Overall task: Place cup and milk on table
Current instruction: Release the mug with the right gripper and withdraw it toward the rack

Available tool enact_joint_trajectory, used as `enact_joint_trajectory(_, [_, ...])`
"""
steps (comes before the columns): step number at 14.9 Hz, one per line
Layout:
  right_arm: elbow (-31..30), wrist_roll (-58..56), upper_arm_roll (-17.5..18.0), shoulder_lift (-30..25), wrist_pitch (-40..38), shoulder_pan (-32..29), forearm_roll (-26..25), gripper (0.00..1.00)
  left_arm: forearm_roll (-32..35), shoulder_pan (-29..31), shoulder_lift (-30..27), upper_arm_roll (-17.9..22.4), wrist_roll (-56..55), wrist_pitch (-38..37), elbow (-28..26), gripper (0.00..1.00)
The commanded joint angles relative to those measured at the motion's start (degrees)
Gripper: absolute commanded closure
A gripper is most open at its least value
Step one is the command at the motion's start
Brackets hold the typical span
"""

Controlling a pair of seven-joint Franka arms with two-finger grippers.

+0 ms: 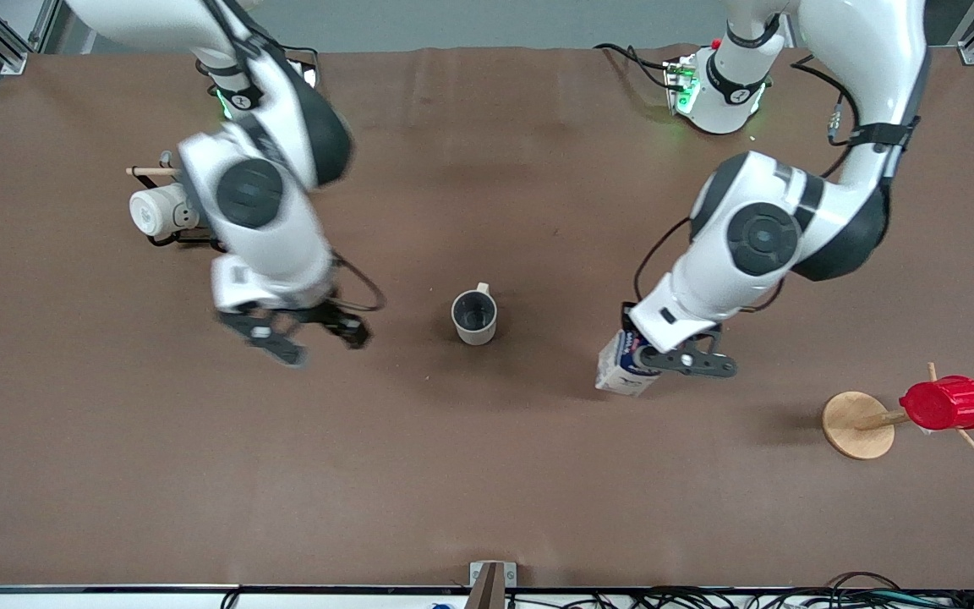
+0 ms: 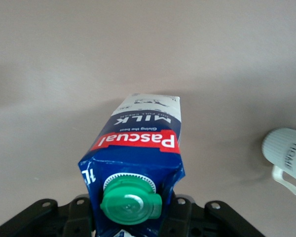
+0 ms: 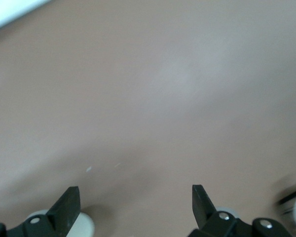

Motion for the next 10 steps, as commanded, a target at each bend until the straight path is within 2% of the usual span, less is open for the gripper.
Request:
enact_joint_trajectory(1, [-3.35,-10.9,0.44,-6.54,-3.3,-4.72,-0.03,0.0,0.95,-5.25,3.33,0.56,-6.08,-2.05,4.41,0.97])
enact_joint_trajectory(2, [-3.34,-15.12,-1.22,-8.13,-4.97,-5.43,1.11,0.0,0.95,-7.0,4.91,0.73,-8.02,-3.45,6.26,0.97])
enact_joint_trajectory(3, [-3.34,-20.39,-4.45,-10.23,-6.64,-5.35,3.47,0.0,1.04,-8.33,6.23,0.82,-9.78,-4.59,7.75,0.97])
enact_joint_trajectory(6, [-3.35,-36.56,-12.81,-15.77,-11.3,-5.79,9.45,0.0,1.74,-10.1,6.78,0.74,-12.08,-4.87,7.86,0.97])
enact_joint_trajectory(8, [-3.34,-45.01,-15.99,-18.68,-13.41,-7.8,13.32,0.0,1.92,-10.19,6.77,0.47,-13.05,-5.48,7.68,0.97])
enact_joint_trajectory(10, [-1.78,-50.73,-18.27,-19.39,-16.31,-7.99,13.95,0.0,1.83,-11.41,6.86,0.3,-14.88,-5.57,6.63,0.97])
